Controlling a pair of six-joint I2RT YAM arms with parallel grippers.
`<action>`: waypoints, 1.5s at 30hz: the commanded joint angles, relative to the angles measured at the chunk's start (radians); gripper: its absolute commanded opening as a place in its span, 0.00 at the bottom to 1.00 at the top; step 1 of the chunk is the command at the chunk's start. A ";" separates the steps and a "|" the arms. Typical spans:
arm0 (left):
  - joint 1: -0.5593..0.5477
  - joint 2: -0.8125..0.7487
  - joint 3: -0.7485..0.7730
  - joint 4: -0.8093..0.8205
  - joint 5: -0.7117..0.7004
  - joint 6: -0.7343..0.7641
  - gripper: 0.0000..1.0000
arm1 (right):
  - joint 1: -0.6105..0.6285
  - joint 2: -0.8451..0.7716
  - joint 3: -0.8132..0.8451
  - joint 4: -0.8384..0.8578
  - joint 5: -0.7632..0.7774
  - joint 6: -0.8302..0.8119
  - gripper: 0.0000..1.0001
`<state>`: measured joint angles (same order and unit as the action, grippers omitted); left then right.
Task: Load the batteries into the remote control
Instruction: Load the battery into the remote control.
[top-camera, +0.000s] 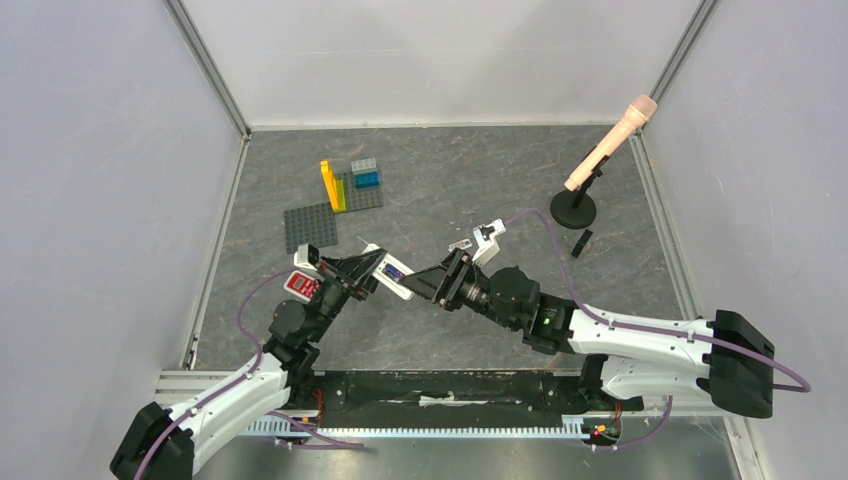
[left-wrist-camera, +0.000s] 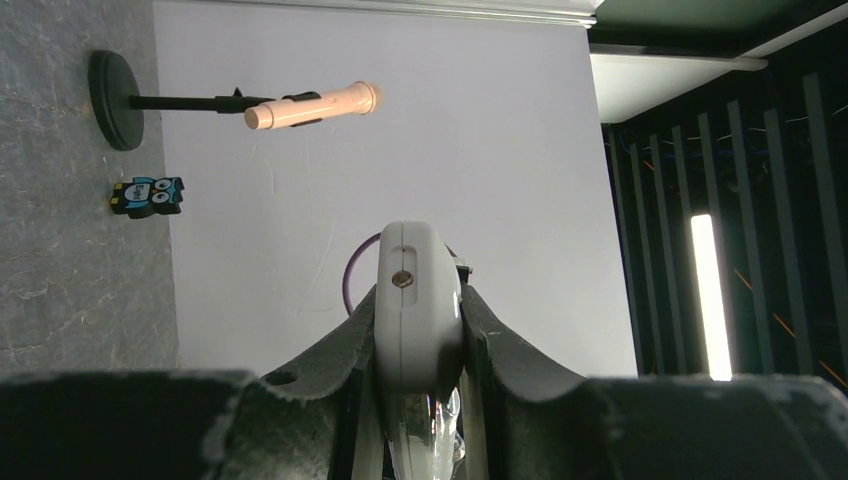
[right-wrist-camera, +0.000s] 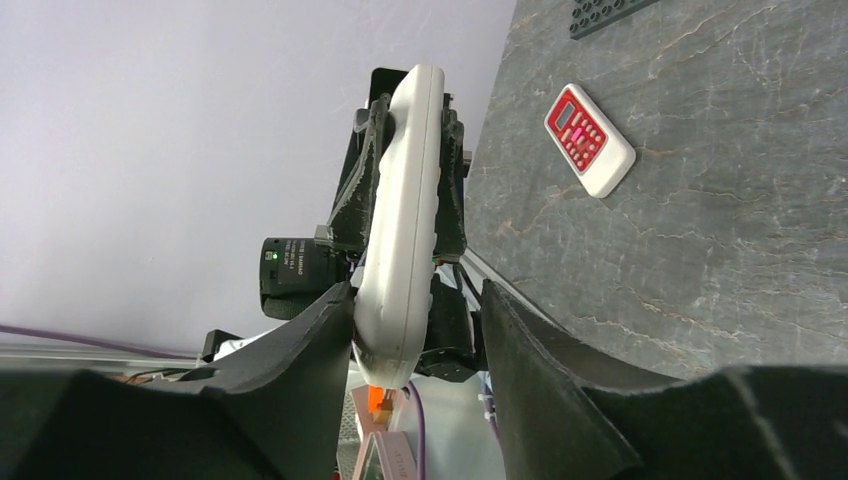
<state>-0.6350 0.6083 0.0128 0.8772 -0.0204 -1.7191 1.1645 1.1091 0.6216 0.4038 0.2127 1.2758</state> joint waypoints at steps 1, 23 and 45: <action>0.001 -0.014 -0.019 0.086 0.016 0.033 0.02 | -0.009 0.026 0.029 -0.009 0.000 0.015 0.49; 0.001 -0.134 0.025 -0.024 0.039 0.291 0.02 | -0.017 0.067 0.136 -0.360 0.069 -0.010 0.40; 0.001 -0.203 0.044 -0.141 0.043 0.380 0.02 | -0.029 -0.009 0.109 -0.183 -0.019 -0.134 0.76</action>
<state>-0.6304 0.4160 0.0139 0.7292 0.0036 -1.4208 1.1408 1.0794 0.7143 0.1478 0.2264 1.1961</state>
